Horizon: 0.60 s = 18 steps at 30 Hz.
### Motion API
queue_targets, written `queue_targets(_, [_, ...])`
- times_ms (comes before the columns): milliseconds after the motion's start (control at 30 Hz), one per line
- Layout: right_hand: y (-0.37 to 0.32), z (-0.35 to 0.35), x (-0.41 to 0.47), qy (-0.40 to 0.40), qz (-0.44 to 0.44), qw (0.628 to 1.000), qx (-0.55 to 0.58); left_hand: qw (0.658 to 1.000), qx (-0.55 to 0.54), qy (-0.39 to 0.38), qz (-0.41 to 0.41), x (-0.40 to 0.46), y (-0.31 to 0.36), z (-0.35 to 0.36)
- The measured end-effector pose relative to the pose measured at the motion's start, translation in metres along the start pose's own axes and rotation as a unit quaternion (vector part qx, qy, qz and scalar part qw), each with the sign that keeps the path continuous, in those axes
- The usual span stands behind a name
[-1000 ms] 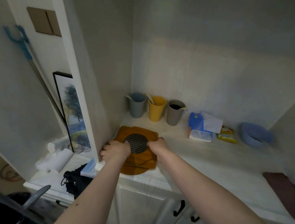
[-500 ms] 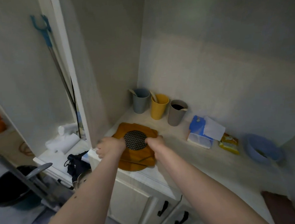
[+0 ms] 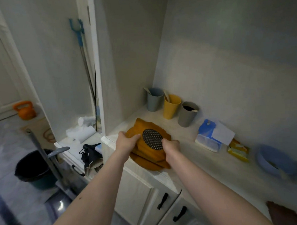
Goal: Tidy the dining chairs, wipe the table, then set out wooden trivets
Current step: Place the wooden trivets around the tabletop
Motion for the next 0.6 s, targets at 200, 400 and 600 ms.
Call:
queue_targets(200, [0.005, 0.033, -0.029, -0.015, -0.016, 1.0, 0.001, 0.998, -0.034, 0.006, 0.047, -0.024, 0.01, -0.047])
queue_targets(400, [0.011, 0.081, -0.087, 0.013, -0.022, 0.998, -0.051, 0.998, -0.032, -0.007, 0.06, -0.048, -0.001, -0.122])
queue_targets(600, [0.035, 0.155, -0.166, -0.034, -0.037, 0.998, -0.036, 0.997, -0.049, 0.0, 0.052, -0.071, -0.034, -0.228])
Point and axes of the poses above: each hand's wrist, its own x-axis towards the middle knuckle, its own z-axis out of the palm, y = z × x, the point moved 8 cm from there along x, towards the middle knuckle, and after that the axes turned 2 degrees about x, right-handed, at the moved point
